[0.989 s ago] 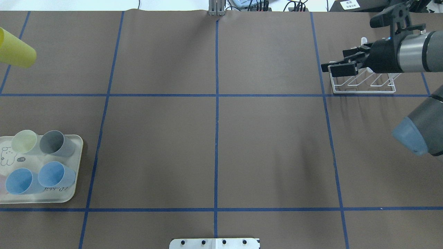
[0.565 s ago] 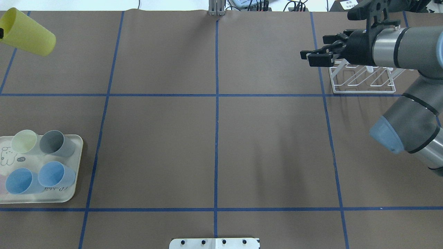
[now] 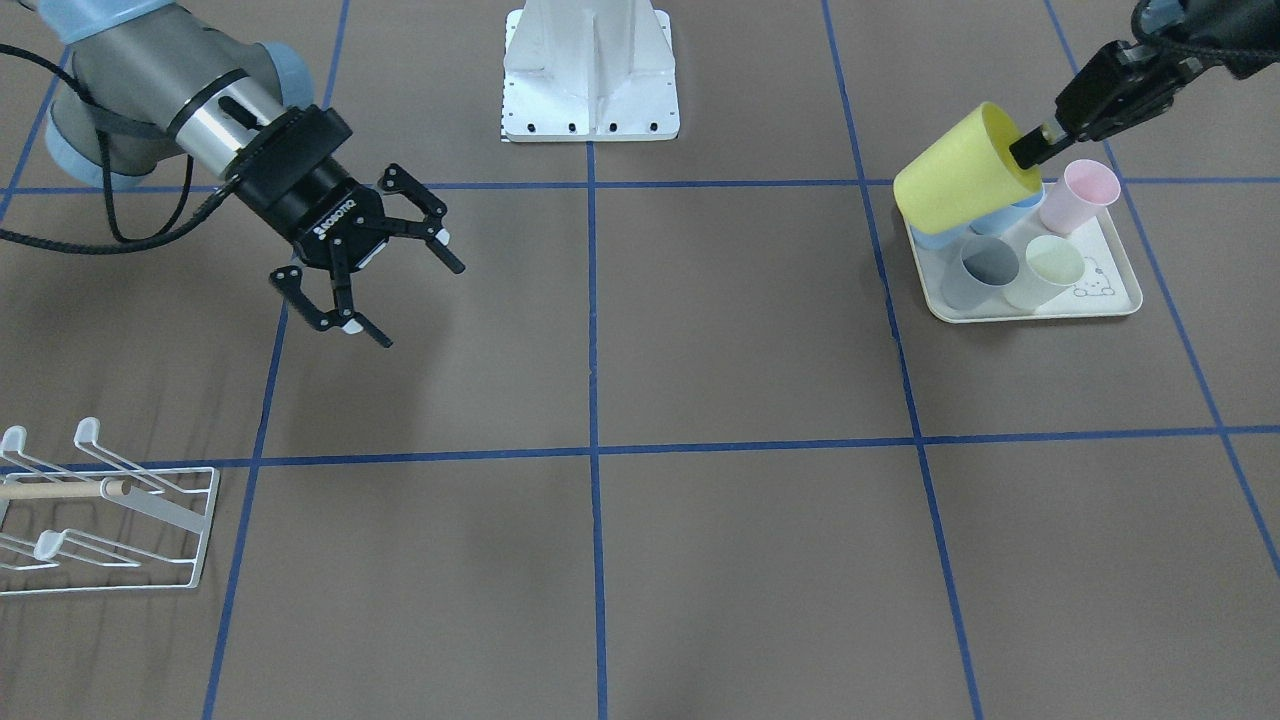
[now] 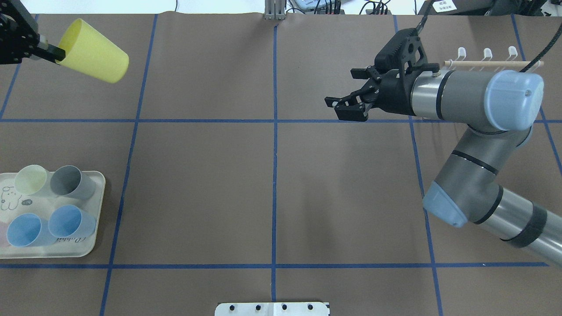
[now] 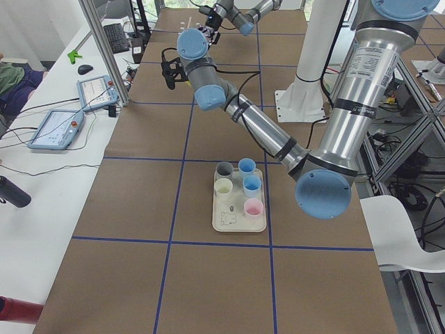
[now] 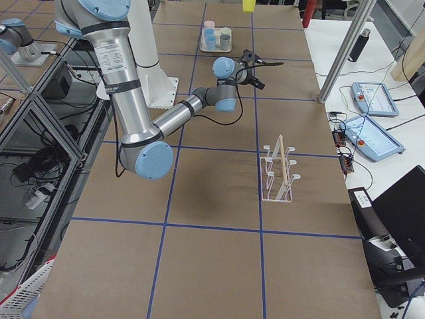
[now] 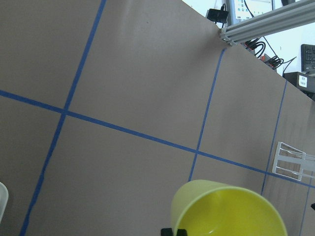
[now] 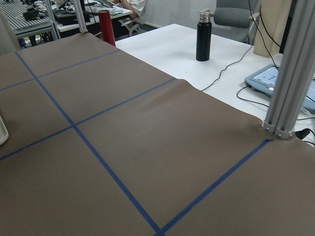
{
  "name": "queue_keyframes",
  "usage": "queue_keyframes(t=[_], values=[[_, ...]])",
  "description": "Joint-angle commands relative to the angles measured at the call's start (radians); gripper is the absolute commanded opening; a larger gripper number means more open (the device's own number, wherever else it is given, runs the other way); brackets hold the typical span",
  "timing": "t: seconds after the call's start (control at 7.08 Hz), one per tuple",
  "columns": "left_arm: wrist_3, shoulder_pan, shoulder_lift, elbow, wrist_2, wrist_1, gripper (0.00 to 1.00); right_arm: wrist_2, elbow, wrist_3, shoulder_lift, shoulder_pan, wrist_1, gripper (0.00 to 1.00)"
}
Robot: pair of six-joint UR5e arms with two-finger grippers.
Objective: Transfer IKEA cup to right arm and place on rack
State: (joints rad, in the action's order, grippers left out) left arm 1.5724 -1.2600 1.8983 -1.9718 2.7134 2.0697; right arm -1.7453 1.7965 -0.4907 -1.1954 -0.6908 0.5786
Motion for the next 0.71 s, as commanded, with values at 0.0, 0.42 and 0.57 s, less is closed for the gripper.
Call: queue_keyframes(t=[0.0,0.42,0.57], values=[[0.124,0.089,0.088,0.002,-0.027,0.015,0.0,0.262,0.0,0.088,0.066,0.181,-0.002,0.98],[0.263,0.295,0.208,0.002,-0.244,0.02,0.0,0.41,0.0,0.136,0.137,0.283,-0.002,0.98],[0.264,0.309,0.217,0.004,-0.251,0.02,0.0,0.427,0.001,0.156,0.143,0.292,-0.003,0.97]])
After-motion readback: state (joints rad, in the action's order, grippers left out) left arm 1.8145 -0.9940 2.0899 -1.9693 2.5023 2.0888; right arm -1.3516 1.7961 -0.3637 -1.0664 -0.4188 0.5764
